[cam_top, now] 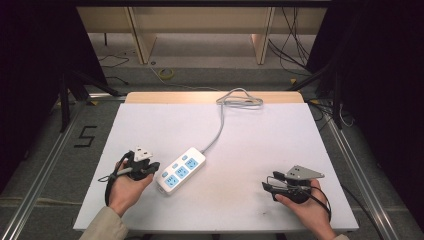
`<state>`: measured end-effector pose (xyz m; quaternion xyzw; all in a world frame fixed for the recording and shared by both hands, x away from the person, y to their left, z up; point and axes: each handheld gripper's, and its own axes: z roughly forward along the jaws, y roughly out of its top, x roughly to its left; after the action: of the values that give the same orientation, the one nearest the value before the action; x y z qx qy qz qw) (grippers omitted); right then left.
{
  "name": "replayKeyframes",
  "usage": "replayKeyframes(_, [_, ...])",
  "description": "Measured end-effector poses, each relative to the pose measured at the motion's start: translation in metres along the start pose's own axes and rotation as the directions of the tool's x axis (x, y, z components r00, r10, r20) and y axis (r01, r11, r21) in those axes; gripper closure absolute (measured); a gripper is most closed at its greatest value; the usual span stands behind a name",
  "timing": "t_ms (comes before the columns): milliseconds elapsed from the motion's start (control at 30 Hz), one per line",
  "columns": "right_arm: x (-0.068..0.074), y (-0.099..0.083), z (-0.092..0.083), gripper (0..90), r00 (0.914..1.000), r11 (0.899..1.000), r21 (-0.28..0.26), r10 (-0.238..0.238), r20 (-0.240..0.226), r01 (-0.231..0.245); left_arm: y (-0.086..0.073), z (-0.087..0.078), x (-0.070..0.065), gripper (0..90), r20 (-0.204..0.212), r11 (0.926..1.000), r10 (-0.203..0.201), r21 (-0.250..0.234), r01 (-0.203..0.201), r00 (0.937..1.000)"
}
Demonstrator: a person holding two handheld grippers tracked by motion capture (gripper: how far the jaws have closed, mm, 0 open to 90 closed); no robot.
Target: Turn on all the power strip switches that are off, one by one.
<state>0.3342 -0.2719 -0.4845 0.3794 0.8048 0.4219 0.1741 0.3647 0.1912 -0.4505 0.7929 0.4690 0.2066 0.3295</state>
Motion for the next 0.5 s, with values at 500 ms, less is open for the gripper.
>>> replayKeyframes(500, [0.0,0.0,0.0,40.0,1.0,1.0,-0.001,0.001,0.0,-0.001,0.019,0.015,-0.008,89.8,0.032,0.9994,0.033,0.009,-0.034,0.9989])
